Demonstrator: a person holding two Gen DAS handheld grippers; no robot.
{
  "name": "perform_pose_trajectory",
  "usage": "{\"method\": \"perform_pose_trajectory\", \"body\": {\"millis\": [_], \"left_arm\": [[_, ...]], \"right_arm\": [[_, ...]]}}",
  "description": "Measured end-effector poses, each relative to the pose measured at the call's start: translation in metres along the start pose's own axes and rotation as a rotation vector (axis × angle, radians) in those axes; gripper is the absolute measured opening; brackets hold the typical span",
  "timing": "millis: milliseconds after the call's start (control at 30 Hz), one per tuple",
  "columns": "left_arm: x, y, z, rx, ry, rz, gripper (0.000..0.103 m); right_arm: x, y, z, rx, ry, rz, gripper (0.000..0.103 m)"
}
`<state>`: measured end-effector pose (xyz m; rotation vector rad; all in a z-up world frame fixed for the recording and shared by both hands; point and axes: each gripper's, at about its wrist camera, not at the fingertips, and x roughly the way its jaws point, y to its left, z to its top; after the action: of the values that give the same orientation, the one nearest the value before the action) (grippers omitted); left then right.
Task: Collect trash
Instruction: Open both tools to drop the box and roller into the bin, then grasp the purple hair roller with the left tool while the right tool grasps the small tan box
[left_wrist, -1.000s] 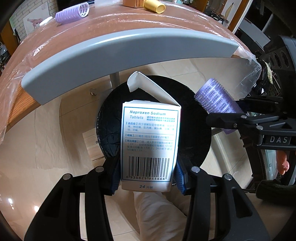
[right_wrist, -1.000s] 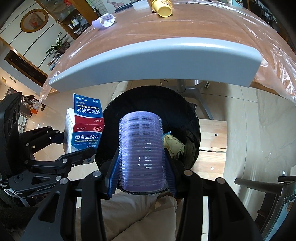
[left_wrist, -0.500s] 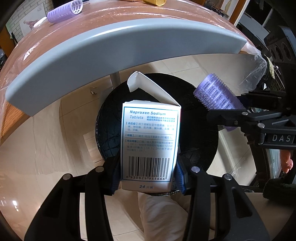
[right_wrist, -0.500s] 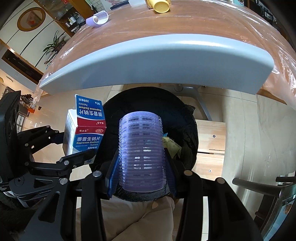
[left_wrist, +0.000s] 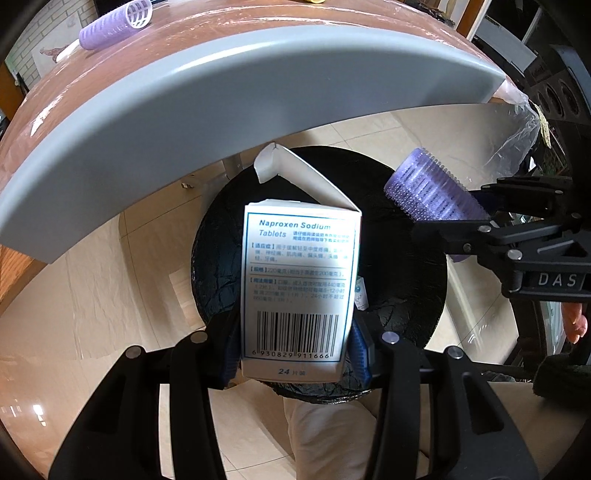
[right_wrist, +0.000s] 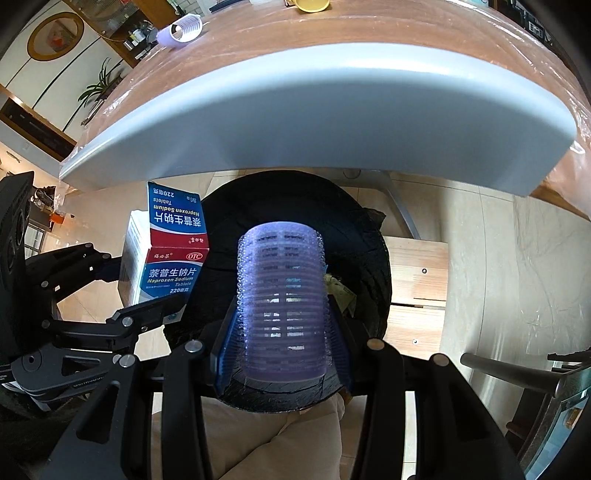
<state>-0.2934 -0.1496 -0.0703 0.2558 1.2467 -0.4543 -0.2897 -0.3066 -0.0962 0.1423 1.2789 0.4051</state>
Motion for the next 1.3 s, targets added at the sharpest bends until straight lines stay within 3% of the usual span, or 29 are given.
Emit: {"method": "perform_pose_trajectory", "body": {"millis": [633,700,733,767,1000,1167,1233,1300], "left_arm": [[0.016,-0.005,0.018,0.024,0.004,-0.001,0.048],[0.012,-0.005,0.017,0.025,-0.007,-0.006,0.055],[0.011,-0.006,0.018,0.024,-0.009,0.008,0.071],[0.010,-0.005,0.018,0.023,-0.017,0.021,0.077],[0.000,0.000,0.012,0.004,-0.020,0.008,0.077],[-0.038,0.004,0.002,0.016,-0.089,-0.068,0.077],[-0.068,0.002,0.001,0.040,-0.165,-0.124,0.079],[-0.095,0.000,0.006,0.051,-0.247,-0.137,0.089]], "right_arm": [[0.007,0.000,0.006,0.008,0.012,-0.008,0.044],[0.005,0.000,0.006,0.022,0.007,-0.024,0.051],[0.004,-0.001,0.006,0.034,0.003,-0.035,0.064],[0.003,-0.002,0.006,0.045,-0.003,-0.035,0.068],[-0.015,-0.002,-0.001,0.043,-0.026,-0.049,0.073],[-0.058,0.014,-0.011,-0.017,-0.102,-0.045,0.079],[-0.083,0.023,-0.012,-0.056,-0.171,-0.047,0.086],[-0.111,0.034,-0.008,-0.106,-0.283,-0.093,0.089]]}}
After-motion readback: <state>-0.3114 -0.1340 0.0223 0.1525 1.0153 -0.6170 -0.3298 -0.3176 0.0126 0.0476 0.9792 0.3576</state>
